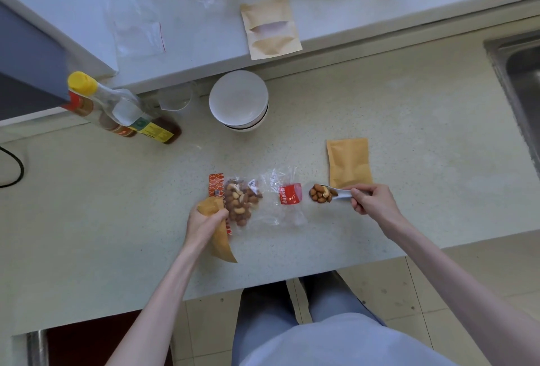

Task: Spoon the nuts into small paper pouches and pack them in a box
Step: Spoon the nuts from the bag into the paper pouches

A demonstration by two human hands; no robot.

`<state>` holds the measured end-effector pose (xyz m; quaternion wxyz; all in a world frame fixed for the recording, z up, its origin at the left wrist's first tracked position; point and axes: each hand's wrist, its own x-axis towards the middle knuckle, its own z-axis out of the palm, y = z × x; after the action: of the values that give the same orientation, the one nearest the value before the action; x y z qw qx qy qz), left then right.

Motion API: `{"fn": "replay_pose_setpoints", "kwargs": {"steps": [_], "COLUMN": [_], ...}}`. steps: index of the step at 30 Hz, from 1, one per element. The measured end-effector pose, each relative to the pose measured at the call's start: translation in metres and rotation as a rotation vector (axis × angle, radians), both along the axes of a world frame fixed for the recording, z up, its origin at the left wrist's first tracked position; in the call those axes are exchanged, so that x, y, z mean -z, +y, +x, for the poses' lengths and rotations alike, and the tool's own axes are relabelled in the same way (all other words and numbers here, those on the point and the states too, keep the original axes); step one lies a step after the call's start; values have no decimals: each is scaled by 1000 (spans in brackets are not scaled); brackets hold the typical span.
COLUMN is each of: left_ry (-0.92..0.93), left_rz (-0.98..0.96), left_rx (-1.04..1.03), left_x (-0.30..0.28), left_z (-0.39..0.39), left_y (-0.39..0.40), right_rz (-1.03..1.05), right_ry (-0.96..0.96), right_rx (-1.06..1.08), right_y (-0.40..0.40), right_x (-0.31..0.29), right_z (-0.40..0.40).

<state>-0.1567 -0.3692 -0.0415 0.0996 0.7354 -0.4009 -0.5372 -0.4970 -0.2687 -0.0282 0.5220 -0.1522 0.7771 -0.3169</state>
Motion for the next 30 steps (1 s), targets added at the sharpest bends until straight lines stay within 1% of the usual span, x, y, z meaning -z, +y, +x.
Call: {"fn": "replay_pose_setpoints", "kwargs": {"steps": [2,3,5,9,11,13,15,17,19,22,25,30], "left_ry": [-122,-183,-227,-130,-62,-34,-38,-75,-104,-95,-130,-135], "left_rz": [-88,-173,-339,-476,-476,-490,-567,-703,-792,-866,-951,-1049], "left_rx": [59,92,167,312,313,331,387,452,485,478,479,530], "left_x": [-5,-9,-19,-43,-59,-75,-90,-104,-118,-140,-158,-186], "left_z": [-3,-6,-14,-38,-54,-68,-78,-85,-90,-95,-97,-93], "left_y": [4,6,10,10,6,2,-2,-6,-8,-9,-11,-17], "right_rz": [-10,-19,-41,-83,-102,-126,-165,-210,-248,-302,-354,-367], "right_ry": [3,2,-6,-20,-30,-40,-40,-46,-58,-43,21,48], "right_rx": [-4,-5,-9,-42,-72,-111,-157,-187,-206,-247,-305,-330], "right_y": [-2,-3,-6,-18,-25,-33,-42,-49,-55,-62,-66,-73], "right_x": [-10,-16,-29,-59,-76,-95,-117,-140,-162,-192,-216,-247], "right_z": [-4,-5,-6,0,4,9,14,17,20,24,29,45]}}
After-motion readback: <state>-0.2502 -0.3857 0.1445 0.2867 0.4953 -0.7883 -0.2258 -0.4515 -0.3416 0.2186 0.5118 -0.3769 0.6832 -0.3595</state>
